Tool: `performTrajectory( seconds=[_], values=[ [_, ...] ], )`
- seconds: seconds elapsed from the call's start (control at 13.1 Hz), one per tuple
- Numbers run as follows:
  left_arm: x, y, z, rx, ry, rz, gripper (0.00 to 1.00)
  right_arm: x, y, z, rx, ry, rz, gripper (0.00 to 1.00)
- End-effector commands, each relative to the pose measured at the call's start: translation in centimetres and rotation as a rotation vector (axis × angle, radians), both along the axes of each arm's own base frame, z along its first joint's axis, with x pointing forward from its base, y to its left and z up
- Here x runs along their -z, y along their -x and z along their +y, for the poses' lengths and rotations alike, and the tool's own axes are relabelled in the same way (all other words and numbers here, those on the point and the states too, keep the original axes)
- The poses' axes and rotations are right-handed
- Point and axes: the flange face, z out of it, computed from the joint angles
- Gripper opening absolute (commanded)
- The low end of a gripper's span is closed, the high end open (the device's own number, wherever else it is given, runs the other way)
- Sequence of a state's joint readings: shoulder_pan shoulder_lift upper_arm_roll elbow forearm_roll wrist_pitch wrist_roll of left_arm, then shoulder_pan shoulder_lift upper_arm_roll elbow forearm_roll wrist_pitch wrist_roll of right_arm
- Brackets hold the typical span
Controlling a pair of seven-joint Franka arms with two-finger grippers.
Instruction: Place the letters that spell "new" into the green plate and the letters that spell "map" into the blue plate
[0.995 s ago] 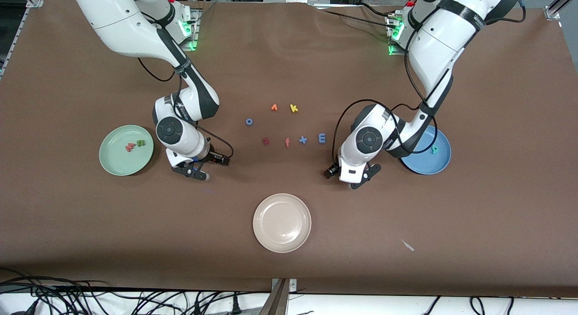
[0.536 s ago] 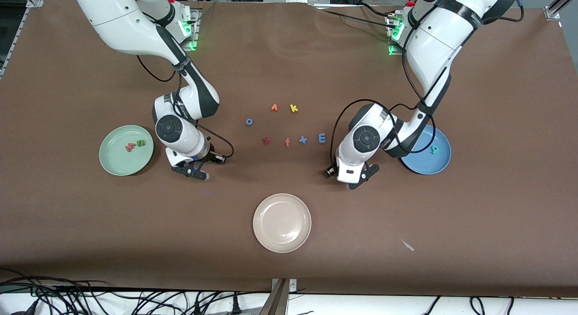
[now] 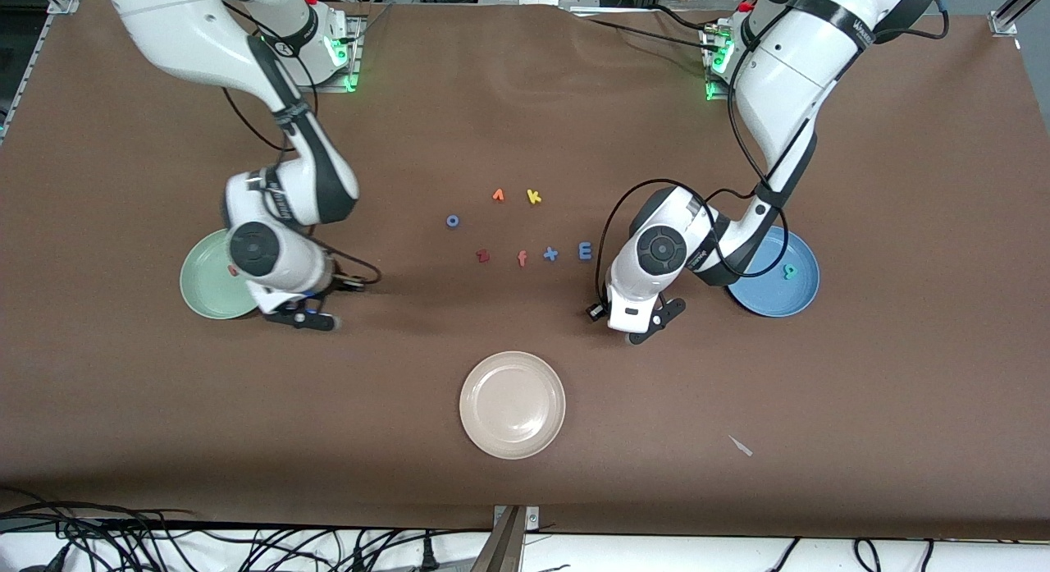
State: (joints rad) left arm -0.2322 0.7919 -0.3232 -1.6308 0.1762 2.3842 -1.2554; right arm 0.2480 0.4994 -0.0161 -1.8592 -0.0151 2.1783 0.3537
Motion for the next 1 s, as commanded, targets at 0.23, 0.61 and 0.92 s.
performTrajectory(
  seconds=[0.23,0.61,0.92],
  values=[
    [-0.4,-0.7,1.7,0.018,-0.06,0.02,0.19,-1.6,0.8,-12.1,-0.061,0.05,0.158,0.04],
    [-4.5,-2.2,7.3,0.121,-0.103,0.1,0.17,0.4,0.4,-17.4,0.014,0.054,0.183,1.0],
    [-8.5,-2.7,14.7,0.273,-0.09,0.229,0.16,-4.8,-2.1,-14.5,0.0,0.044,0.216,1.0]
  ],
)
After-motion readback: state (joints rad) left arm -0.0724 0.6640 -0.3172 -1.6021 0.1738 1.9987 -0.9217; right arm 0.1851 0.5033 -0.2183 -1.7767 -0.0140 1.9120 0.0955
